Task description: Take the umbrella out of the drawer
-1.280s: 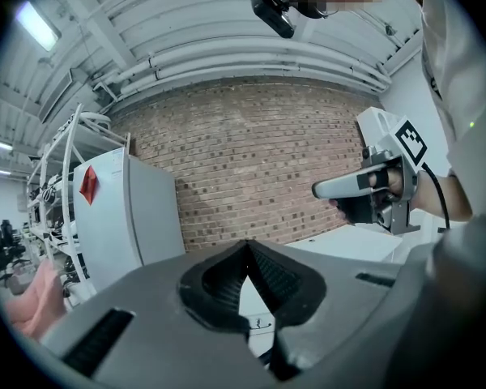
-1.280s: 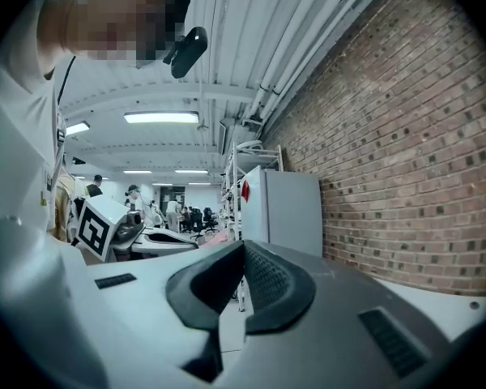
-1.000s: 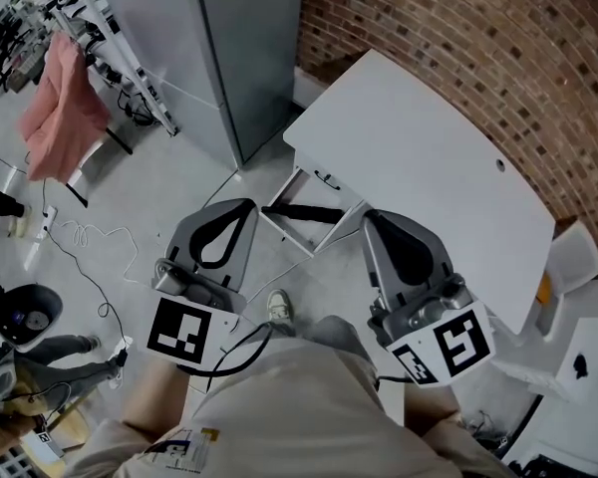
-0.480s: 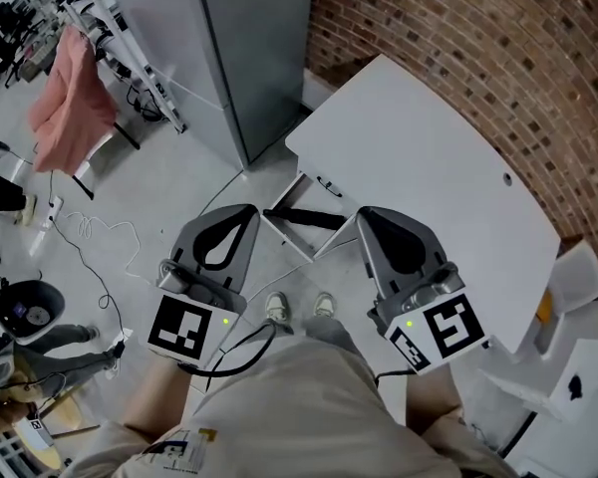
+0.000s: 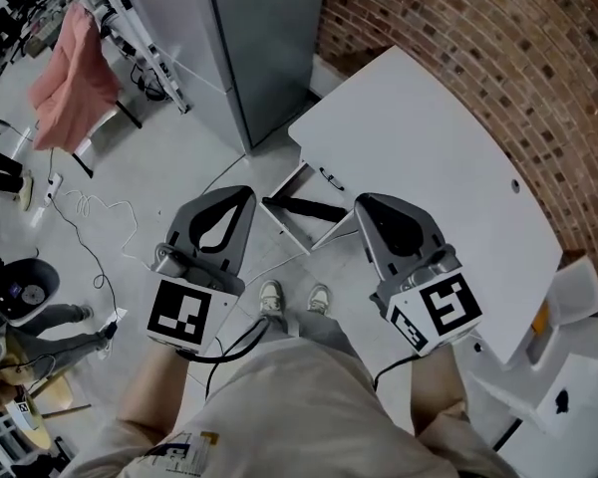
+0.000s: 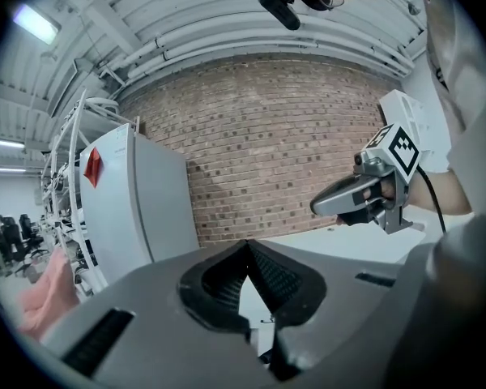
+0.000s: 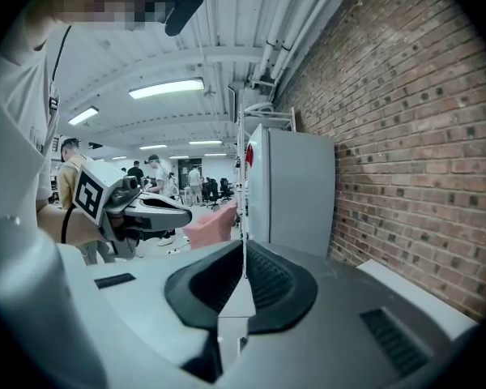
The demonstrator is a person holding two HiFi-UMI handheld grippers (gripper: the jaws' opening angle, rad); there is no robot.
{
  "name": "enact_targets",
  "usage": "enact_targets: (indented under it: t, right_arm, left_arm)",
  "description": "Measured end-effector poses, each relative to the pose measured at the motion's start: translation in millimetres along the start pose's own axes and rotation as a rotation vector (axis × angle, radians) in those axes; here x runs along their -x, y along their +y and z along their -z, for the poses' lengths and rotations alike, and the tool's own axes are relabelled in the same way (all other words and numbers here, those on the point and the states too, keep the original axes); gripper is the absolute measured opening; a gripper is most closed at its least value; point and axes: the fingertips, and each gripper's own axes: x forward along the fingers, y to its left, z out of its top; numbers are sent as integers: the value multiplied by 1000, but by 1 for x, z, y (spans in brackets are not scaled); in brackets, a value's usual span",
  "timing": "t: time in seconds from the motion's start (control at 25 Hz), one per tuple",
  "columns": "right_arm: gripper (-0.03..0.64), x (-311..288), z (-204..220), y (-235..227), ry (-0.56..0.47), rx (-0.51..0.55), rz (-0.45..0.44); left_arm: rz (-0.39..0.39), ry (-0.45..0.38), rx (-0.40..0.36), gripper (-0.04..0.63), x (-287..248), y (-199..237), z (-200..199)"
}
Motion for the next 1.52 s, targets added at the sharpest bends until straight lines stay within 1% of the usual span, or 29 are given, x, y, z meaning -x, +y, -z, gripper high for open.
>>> enact_targets:
  t: [0.16,0.28,0.32,0.36,0.44,0.52,0.6,0.72,0.88,0.96,1.08,1.16,1.24,1.4,1.44,1.52]
  right_arm:
    - [9,-23,20,-8,41,-12,-19]
    - [12,-40,40,-14,70,-26,-24]
    - [37,-47,48,-16,81,-30,-28]
    - [83,-54,56,-18,93,-33,-31]
    - [102,-67,76,-22,127,-31,-38]
    - [114,-82,100,-24,171,-13,-54]
    - [120,-96,130,-26,226,12,-71]
    - [137,-116,172,-32,293,44,-84]
    - [150,-142,229,-36,376,28,-114]
    - [155,-154,258,-38,431,59,-123]
    - [166,-168,302,-38,511,151,-132]
    - [175,-179,329,-40,545,183,-144]
    - [176,-192,357,-43,572,176,-152]
    - [198,-211,419,-46,643,160,-164]
    - [204,-215,434,-46,658,165,-166]
    - [212,-223,462,-47,684,177,-168]
  left_arm:
    - [-22,41,-90,8,-20,12,14]
    - [-13,73,-131,8,-37,16,32]
    - [-7,86,-133,8,-43,16,41]
    - [-1,99,-127,8,-50,16,49]
    - [13,116,-104,8,-62,17,67]
    - [33,138,-102,9,-75,19,87]
    - [67,168,-107,9,-88,20,110]
    - [129,199,-76,9,-110,22,142]
    - [193,273,-73,9,-138,24,191]
    - [239,310,-95,9,-150,20,217]
    - [313,362,-148,9,-167,11,258]
    - [353,397,-158,11,-180,7,286]
    - [387,431,-159,14,-193,5,316]
    - [466,490,-168,50,-214,-4,377]
    - [486,512,-184,79,-218,-7,393]
    - [518,557,-236,89,-226,-12,423]
